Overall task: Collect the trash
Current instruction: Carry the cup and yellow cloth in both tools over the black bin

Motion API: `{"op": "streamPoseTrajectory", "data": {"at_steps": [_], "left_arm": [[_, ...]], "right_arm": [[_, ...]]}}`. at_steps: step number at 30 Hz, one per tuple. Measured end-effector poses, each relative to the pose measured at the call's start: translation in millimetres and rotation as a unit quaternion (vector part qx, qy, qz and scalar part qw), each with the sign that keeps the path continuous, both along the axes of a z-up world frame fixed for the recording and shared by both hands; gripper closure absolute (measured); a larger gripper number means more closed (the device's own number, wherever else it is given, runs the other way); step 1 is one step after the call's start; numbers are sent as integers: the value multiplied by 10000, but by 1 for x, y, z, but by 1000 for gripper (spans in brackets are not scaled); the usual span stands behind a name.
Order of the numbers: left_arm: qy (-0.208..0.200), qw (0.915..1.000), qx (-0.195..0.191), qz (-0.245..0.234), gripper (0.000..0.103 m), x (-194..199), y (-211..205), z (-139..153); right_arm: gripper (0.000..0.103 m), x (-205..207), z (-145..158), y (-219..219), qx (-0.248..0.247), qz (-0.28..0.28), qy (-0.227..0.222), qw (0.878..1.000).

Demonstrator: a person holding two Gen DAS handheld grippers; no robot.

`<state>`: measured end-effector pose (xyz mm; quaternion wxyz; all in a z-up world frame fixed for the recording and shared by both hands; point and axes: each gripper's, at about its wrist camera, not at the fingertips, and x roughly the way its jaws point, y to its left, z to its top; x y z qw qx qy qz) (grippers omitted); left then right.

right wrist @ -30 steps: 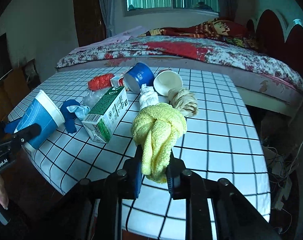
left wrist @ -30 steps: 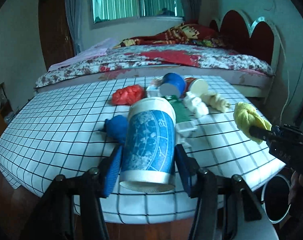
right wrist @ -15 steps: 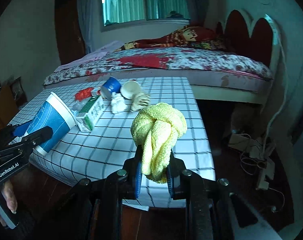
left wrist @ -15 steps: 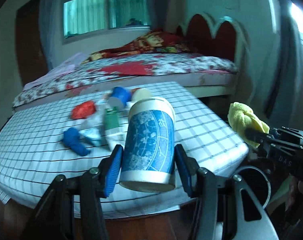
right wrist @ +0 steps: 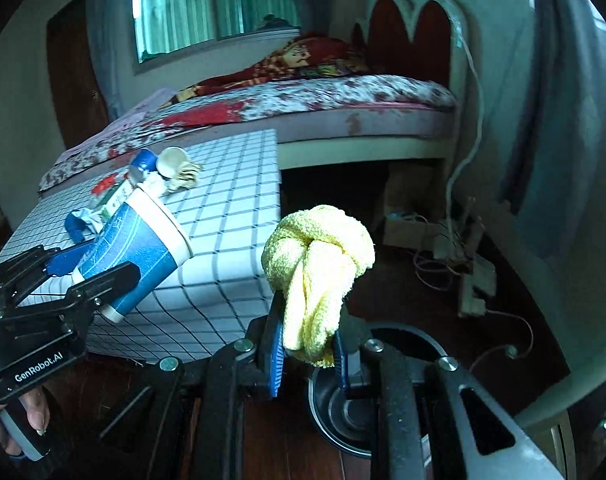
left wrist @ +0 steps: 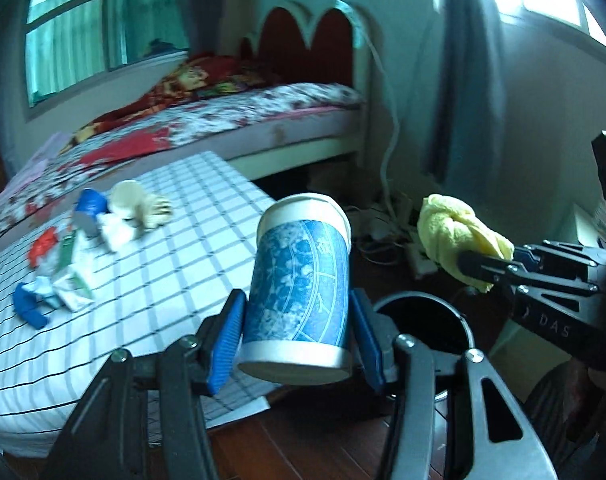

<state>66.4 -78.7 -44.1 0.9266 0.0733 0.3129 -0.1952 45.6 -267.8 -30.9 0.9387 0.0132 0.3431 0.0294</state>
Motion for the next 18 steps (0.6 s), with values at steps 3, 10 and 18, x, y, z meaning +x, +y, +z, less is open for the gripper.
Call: {"op": "streamPoseTrajectory", "data": {"at_steps": [3, 10, 18], "left_arm": [[128, 9997, 23, -221, 50, 0, -19, -7], [356, 9977, 123, -562, 50, 2, -61, -26], [734, 9931, 219, -891, 50, 8, -93, -54]], "right_arm": [[82, -7, -8, -18, 16, -114, 51, 9999], [82, -18, -31, -57, 65, -279, 264, 9992], [81, -23, -57, -87, 114, -292, 526, 9981]]}}
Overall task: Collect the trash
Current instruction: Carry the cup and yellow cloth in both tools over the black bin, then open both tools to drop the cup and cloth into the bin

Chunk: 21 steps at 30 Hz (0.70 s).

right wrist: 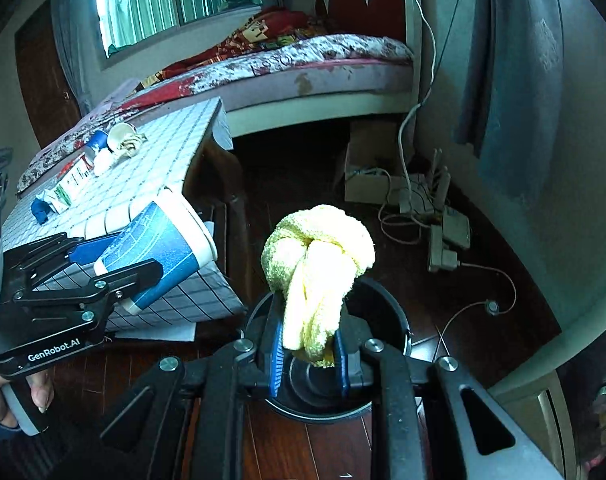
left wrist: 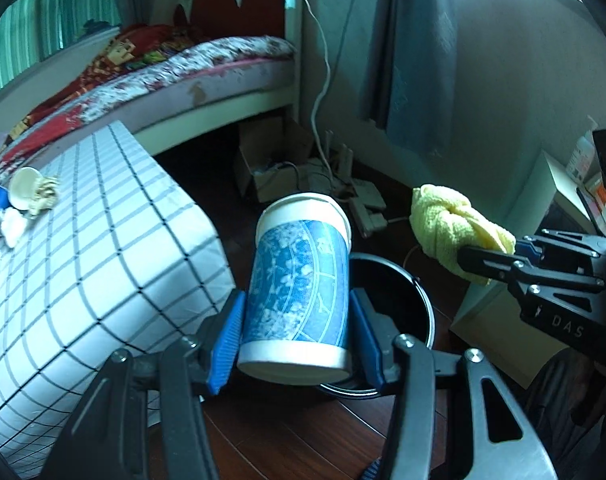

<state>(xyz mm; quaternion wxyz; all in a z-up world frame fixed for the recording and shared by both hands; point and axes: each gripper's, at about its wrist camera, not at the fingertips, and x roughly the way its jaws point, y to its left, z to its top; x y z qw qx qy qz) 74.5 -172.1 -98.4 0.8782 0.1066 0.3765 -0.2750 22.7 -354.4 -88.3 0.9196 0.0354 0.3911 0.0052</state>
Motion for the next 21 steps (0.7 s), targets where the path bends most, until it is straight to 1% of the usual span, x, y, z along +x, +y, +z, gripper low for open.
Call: {"op": "streamPoseTrajectory", "data": {"at_steps": [5, 12, 16, 17, 18, 19, 20, 21], "left_arm": [[221, 9997, 87, -92, 50, 1, -14, -19], [510, 9984, 184, -150, 49, 11, -20, -42], [752, 9969, 138, -178, 48, 22, -24, -56], [797, 9966, 117, -178, 47, 25, -26, -59], [820, 9964, 97, -188, 44, 27, -27, -62], [893, 9958, 34, -215, 43, 30, -29, -66], [936, 9954, 34, -197, 36, 33, -30, -69], [961, 9952, 135, -81, 18, 36, -30, -74]], "right_arm": [[81, 4, -19, -14, 28, 78, 231, 9997], [81, 19, -52, -20, -16, 443, 634, 9970], [81, 31, -71, -22, -28, 598, 830, 9947], [81, 35, -76, -24, 6, 623, 882, 9942], [80, 39, -81, -27, 26, 637, 911, 9938], [77, 43, -86, -30, 13, 622, 931, 9937], [63, 47, -92, -33, -47, 566, 1001, 9933], [49, 51, -99, -37, -209, 422, 1147, 9923]]}}
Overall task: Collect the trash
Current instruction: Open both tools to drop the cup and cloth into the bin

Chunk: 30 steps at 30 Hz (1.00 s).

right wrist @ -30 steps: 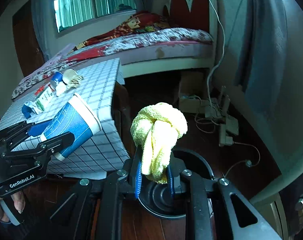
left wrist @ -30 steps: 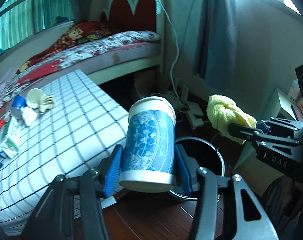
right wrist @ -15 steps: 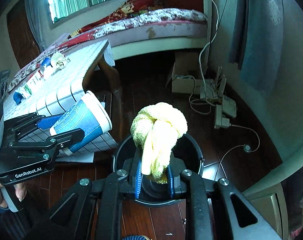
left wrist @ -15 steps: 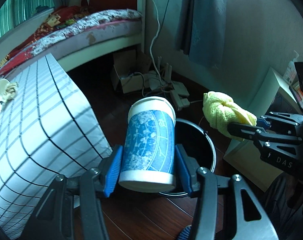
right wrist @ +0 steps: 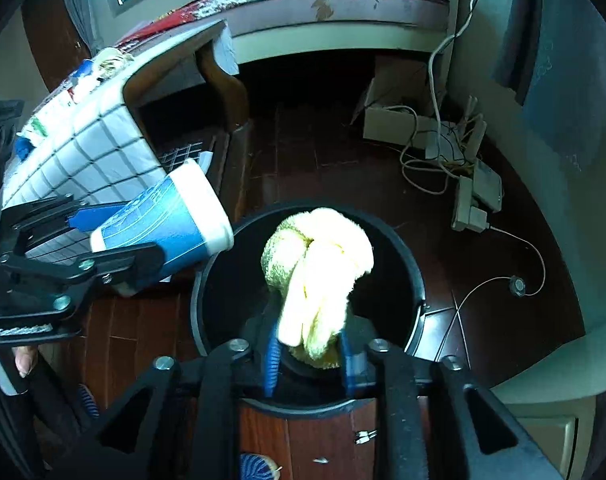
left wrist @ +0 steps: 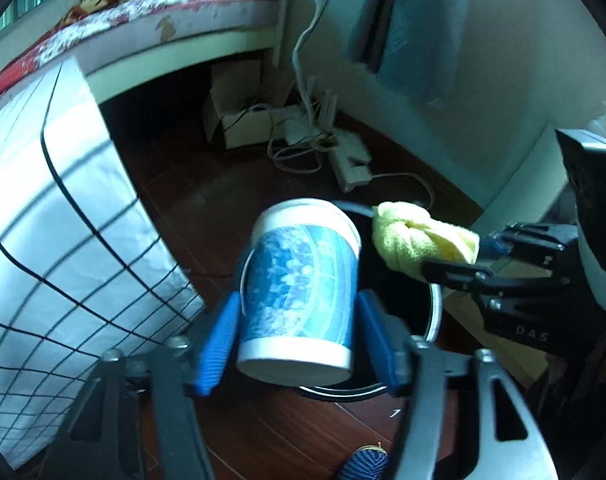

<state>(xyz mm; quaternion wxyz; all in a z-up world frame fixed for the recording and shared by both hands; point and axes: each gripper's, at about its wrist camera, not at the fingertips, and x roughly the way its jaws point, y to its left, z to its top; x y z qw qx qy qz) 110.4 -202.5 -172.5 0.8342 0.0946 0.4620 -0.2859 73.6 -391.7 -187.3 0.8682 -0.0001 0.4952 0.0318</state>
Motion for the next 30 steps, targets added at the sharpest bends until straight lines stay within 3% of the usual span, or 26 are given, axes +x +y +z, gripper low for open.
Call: {"op": "streamPoseTrajectory", "data": {"at_steps": [1, 2, 4, 6, 17, 30], "left_arm": [[-1, 9998, 109, 150, 11, 1, 2, -4], [-34, 9995, 155, 264, 6, 0, 5, -7], [-95, 9986, 275, 438, 5, 1, 10, -8], [-167, 9975, 365, 577, 1, -2, 17, -8], [-541, 9937, 505, 847, 1, -8, 35, 12], [-965, 9865, 301, 1286, 1, -25, 73, 56]], "right_arm": [[27, 1, -4, -3, -128, -102, 43, 9999], [24, 1, -5, -6, -157, -165, 73, 9997], [19, 1, -6, -13, -185, -355, 149, 9991], [2, -4, -3, -14, -295, -523, 91, 9982], [1, -12, 20, 2, -444, -624, -135, 9970], [1, -22, 73, 49, -480, -363, -684, 9958]]}}
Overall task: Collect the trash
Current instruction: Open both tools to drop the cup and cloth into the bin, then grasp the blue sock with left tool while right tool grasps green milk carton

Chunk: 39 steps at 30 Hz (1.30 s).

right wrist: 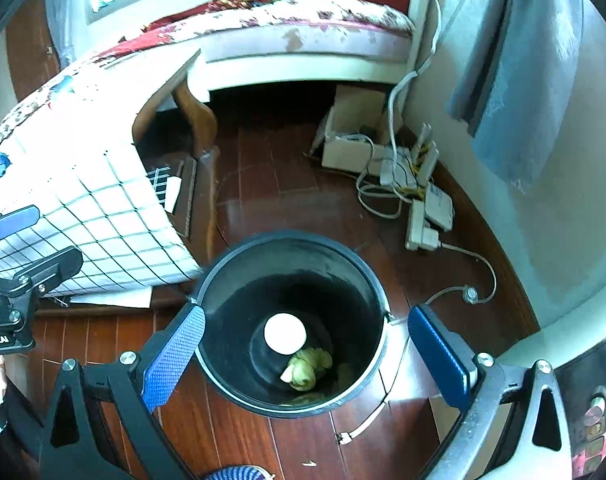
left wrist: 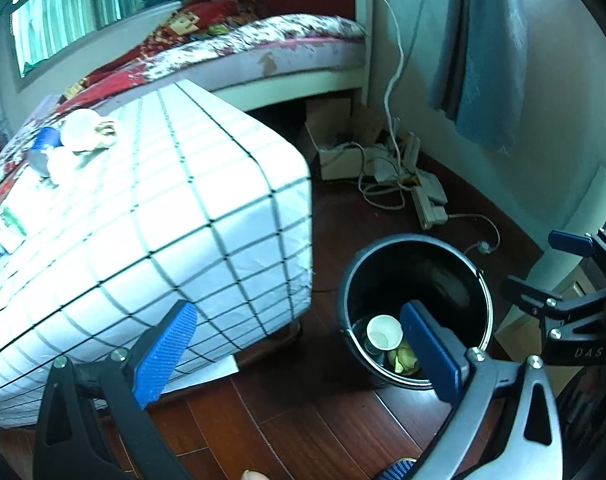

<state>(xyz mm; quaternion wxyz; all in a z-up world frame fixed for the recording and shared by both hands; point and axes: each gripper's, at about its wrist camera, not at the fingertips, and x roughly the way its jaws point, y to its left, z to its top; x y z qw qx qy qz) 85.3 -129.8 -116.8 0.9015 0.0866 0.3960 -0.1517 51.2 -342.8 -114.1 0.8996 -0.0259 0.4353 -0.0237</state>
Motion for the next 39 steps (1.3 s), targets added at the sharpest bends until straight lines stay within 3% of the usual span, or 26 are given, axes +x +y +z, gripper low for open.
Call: {"op": "streamPoseTrajectory", "data": {"at_steps": [10, 18, 24, 31, 34, 39], "left_arm": [[-366, 9966, -163, 726, 1, -10, 67, 27], [-591, 9868, -166, 1496, 1, -13, 141, 42], [-670, 9722, -91, 2244, 1, -18, 209, 45], [-723, 9440, 55, 3219, 1, -13, 296, 44], [-733, 9361, -30, 3440, 2, -8, 324, 45], [-717, 9326, -78, 3537, 10, 9, 352, 42]], "right_arm": [[1, 11, 28, 67, 73, 489, -320, 9983], [1, 37, 43, 138, 148, 1049, -455, 9933], [1, 59, 53, 206, 200, 1520, -718, 9856], [1, 90, 61, 300, 374, 2261, -682, 9710], [2, 101, 62, 338, 398, 2519, -751, 9640], [19, 131, 54, 390, 544, 2808, -584, 9564]]}}
